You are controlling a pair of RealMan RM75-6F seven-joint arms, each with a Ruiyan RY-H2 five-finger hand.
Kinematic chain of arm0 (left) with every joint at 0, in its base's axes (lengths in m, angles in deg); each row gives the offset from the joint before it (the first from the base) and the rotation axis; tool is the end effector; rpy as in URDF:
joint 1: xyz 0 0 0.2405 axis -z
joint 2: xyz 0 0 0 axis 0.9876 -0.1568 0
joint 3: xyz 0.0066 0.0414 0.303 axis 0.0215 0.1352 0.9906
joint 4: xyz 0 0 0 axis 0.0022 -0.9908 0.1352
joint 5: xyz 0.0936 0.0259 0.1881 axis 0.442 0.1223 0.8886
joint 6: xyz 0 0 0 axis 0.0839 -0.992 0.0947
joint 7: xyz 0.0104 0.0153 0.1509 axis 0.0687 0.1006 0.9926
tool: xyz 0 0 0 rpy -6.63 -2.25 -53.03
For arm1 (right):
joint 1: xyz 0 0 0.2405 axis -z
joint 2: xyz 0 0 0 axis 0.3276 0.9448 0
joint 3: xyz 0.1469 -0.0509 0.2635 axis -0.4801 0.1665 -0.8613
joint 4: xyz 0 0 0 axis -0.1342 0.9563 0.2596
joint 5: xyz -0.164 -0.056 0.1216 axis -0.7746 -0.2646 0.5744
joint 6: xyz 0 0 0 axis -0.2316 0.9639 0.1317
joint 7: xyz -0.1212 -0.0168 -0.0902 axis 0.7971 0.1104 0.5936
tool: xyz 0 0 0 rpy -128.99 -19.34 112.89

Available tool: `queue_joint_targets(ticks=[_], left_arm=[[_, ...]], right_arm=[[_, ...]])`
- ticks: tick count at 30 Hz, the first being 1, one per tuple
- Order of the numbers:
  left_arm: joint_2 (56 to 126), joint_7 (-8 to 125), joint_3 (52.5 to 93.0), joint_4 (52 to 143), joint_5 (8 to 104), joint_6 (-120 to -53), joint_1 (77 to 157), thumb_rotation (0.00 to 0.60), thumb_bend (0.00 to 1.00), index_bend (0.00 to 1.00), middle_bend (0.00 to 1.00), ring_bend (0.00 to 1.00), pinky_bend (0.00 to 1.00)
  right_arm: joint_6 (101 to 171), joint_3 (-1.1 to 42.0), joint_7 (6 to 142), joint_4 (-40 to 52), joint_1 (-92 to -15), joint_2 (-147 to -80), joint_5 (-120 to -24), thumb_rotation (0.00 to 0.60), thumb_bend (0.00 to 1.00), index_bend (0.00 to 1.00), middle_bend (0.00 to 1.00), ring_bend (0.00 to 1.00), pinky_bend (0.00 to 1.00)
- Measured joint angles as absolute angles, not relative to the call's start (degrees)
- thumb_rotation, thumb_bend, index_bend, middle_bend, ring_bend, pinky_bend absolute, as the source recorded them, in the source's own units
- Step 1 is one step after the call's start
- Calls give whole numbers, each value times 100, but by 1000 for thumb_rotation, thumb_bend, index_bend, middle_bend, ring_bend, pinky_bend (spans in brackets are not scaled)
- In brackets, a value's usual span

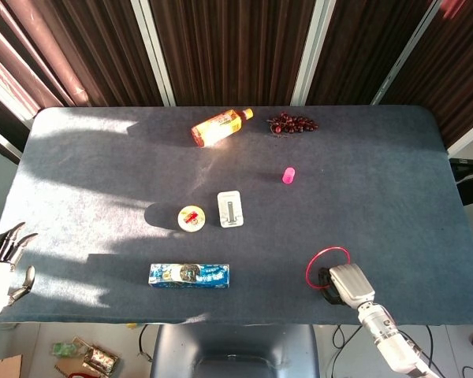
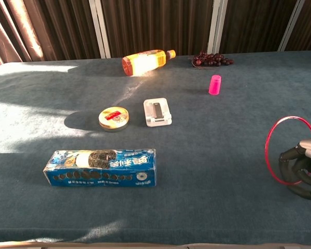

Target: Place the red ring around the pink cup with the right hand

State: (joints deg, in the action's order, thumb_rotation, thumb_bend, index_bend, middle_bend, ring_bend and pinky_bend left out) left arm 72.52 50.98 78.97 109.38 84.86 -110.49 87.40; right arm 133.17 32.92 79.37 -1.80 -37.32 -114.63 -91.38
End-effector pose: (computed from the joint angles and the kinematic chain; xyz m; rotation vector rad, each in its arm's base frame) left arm -0.3652 0.2014 0.1904 -1.4387 -0.8216 -0.9782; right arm -0.3329 -0.2366 -0.0058 1.7996 -1.1953 0.7627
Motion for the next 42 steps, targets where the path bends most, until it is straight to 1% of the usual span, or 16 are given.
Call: queue_joint_targets(ticks=[5,11,17,23,24,26,33,42], left_arm=[[7253,5111,7899,10941,8484,-11038,8743,600,545,177,22,85,127],[7250,5137,7908,10958,8484,-11021,8745,600,544,178,22,85,127],[7237,5184,7927,10989,8498,-10997,8750,600,544,178,22,85,127],[7220,5200,7943,11009,8514,-10995,8744,600,544,178,23,85,128],[7218,5197,7944,11010,8513,-10995,8743,600,544,178,23,85,128],[7209,5185,7946,11013,8514,-11002,8737,600,543,178,23,84,128],[7187,5130,7961,11004,8518,-10985,8734,600,543,179,28,85,128],[7169,5118,7982,11008,8513,-10916,8752,600,542,179,31,85,128]], right_arm=[[13344,3273,7905,-198,-3728,-11454,-9132,600,475,752,945,1000,1000],[13402,3101,7675,-369,-3762,-11344,-9065,600,475,752,945,1000,1000],[13152,2660,7335,-711,-4028,-11093,-8739,600,476,752,945,1000,1000],[12625,2006,7236,-745,-4537,-11012,-7928,600,475,752,945,1000,1000],[12472,1857,7280,-663,-4699,-11043,-7652,600,475,752,945,1000,1000],[12322,1723,7359,-532,-4871,-11099,-7351,600,475,752,945,1000,1000],[11627,1188,7831,479,-5756,-11573,-5848,600,475,752,945,1000,1000],[10711,844,7951,1768,-6617,-12119,-4508,600,476,752,945,1000,1000]])
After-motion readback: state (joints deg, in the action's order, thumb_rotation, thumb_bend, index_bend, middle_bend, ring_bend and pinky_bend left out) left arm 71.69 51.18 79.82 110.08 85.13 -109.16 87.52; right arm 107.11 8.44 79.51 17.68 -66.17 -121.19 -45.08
